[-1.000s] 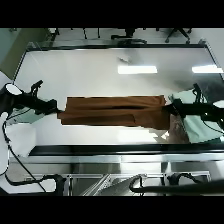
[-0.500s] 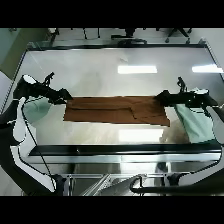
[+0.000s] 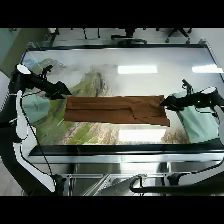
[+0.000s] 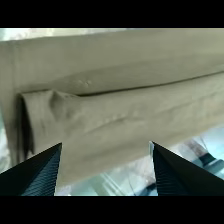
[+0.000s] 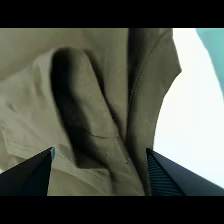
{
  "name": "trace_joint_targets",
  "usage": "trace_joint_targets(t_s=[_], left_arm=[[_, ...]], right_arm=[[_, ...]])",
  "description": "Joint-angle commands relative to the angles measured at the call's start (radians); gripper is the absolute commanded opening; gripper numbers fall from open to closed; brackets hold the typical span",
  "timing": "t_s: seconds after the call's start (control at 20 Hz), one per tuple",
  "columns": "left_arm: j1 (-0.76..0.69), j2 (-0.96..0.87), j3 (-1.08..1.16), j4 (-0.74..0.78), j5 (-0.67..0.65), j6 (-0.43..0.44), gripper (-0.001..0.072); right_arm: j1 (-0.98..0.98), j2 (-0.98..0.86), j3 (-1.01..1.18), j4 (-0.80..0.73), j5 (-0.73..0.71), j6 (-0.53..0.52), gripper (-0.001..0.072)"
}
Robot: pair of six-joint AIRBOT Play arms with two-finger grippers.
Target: Fold the shirts.
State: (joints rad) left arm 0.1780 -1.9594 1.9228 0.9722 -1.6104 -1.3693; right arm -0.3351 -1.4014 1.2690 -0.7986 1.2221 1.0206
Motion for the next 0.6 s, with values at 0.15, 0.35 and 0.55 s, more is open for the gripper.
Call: trace_joint_targets(t_s=[0.15,0.35,0.55], left_arm=[[-0.058,-0.002,0.023,-0.007,-0.053,-0.048,0.0592],[-0.167,-0.002,0.022,-0.006,0.026,-0.053,0.0338],[-0.354,-0.027,0.021,-0.005,0.146,-0.038,0.0022]], right_arm=[[0.055,-0.080,-0.002,-0.014,0.003,-0.004,0.0449],[0.056,-0.082,0.009,0.089,-0.018,-0.064,0.0017],[0.054,-0.052,0.020,0.084,0.006,-0.051,0.0016]])
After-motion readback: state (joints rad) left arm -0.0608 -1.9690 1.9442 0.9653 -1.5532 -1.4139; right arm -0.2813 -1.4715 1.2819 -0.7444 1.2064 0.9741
